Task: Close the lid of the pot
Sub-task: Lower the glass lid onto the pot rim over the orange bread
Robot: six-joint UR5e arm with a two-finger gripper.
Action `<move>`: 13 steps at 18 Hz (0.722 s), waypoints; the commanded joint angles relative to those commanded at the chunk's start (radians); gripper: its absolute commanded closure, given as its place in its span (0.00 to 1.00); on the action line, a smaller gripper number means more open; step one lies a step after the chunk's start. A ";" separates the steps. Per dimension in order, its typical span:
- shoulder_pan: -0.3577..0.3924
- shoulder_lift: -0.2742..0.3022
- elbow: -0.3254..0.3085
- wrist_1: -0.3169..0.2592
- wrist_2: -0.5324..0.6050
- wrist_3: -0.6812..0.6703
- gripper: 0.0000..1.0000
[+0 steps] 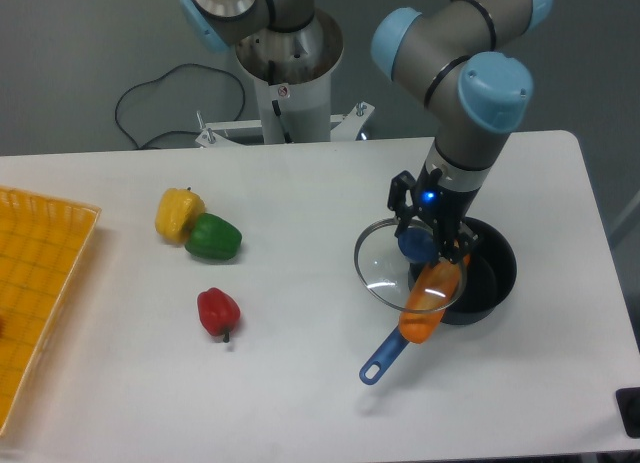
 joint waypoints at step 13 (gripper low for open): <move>0.086 -0.028 -0.020 0.002 -0.112 0.130 0.63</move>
